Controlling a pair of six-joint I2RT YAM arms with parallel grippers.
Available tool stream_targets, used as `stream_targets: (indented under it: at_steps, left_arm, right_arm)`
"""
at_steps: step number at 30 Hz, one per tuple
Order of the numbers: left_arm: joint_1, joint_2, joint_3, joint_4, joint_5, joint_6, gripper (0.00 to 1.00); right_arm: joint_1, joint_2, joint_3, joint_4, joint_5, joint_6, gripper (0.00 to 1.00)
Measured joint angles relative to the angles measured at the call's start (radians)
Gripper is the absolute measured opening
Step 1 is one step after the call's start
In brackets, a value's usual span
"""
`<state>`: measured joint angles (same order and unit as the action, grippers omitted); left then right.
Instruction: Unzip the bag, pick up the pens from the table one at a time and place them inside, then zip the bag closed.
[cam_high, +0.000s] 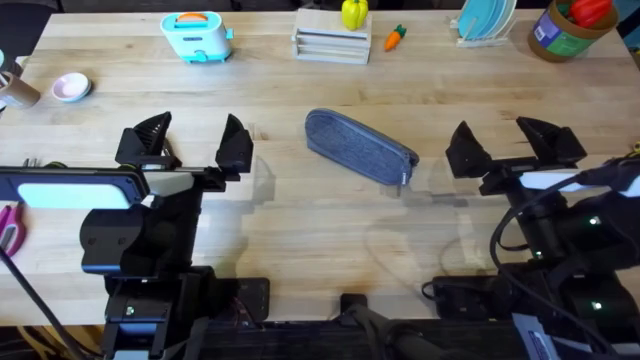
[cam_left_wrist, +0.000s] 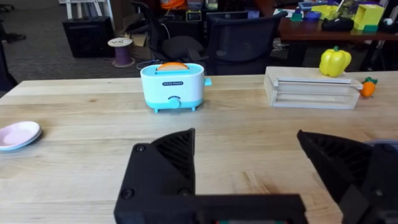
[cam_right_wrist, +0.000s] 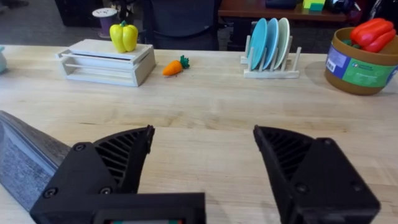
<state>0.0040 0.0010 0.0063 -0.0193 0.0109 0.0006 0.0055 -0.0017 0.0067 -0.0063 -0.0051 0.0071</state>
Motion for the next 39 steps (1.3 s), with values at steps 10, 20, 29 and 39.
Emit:
stream_targets:
  at_steps: [10, 20, 29, 39]
  left_arm:
    - [0.000, 0.000, 0.000, -0.003, 0.000, 0.000, 0.994]
    - [0.000, 0.007, 0.082, -0.248, 0.031, 0.035, 0.991]
    - [0.000, 0.508, 0.539, -0.377, 0.246, 0.331, 0.991]
    - [0.000, 0.985, 1.078, -0.711, 0.364, 0.420, 0.991]
  right_arm:
    - [0.000, 0.000, 0.001, -0.007, 0.000, 0.000, 0.998]
    - [0.000, 0.028, 0.115, -0.283, -0.011, 0.000, 0.996]
    - [0.000, 0.457, 0.706, -0.670, -0.069, 0.000, 0.995]
    - [0.001, 0.665, 1.046, -0.797, -0.099, 0.039, 0.995]
